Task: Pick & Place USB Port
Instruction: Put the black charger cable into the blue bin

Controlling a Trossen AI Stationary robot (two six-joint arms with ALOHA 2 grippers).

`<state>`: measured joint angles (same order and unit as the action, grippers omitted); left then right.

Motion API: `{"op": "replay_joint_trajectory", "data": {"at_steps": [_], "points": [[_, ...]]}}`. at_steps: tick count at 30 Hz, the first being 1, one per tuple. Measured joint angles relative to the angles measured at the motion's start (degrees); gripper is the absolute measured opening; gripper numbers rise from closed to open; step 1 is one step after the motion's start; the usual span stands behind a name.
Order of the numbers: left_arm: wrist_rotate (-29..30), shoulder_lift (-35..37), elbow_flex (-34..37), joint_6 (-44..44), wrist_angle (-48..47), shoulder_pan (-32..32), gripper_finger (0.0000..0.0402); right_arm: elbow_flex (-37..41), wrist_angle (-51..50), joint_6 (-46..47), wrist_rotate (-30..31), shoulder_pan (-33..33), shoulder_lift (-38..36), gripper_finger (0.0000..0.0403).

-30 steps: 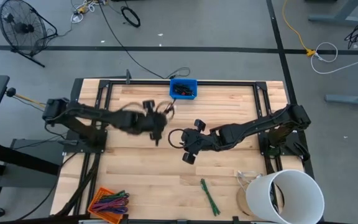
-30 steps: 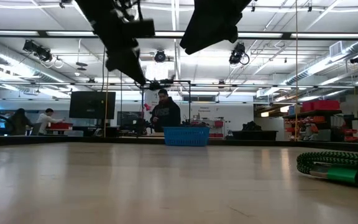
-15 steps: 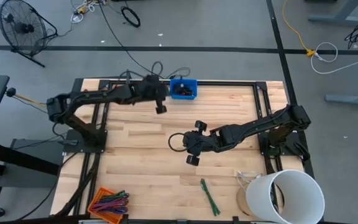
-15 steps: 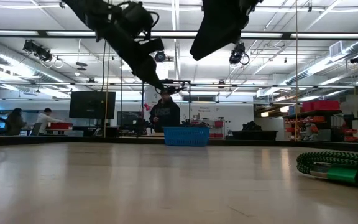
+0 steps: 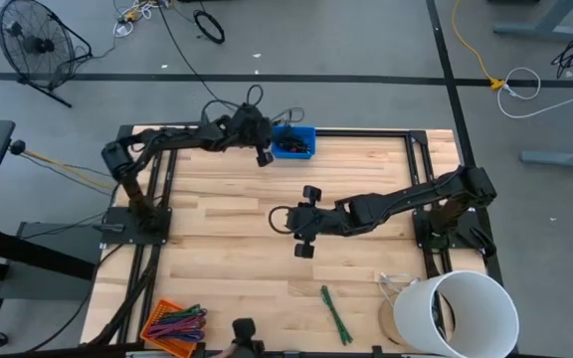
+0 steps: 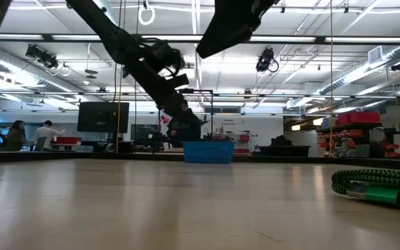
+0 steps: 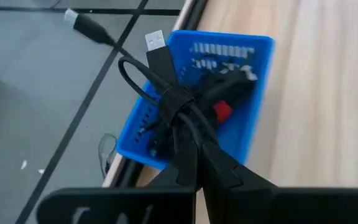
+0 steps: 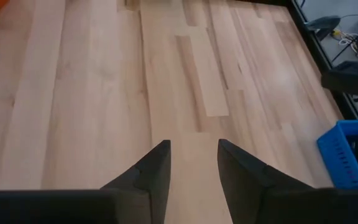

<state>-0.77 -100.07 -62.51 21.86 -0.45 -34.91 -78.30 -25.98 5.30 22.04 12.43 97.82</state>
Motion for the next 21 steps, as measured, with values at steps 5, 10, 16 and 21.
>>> {"op": "replay_joint_trajectory", "data": {"at_steps": [5, 10, 16, 21], "points": [[-3.0, -4.0, -4.0, -0.5, -0.1, -1.3, 0.0006, 0.0, 0.1, 0.5, 0.0, -0.8, 0.0, 0.0134], [-5.6, -6.6, -5.5, 0.0, -0.3, -1.2, 0.0006, 0.0, 0.1, 0.8, 0.0, -1.0, 0.0, 0.0134], [-4.8, -10.2, -5.5, 1.6, -0.1, -1.3, 0.0006, 0.0, 0.1, 1.2, 0.0, -1.0, 0.0, 0.0134], [-3.3, -11.3, -5.5, 2.1, 0.5, -1.3, 0.0010, 0.0, 0.2, 1.2, 0.0, -1.0, 0.0, 0.0134]]}}
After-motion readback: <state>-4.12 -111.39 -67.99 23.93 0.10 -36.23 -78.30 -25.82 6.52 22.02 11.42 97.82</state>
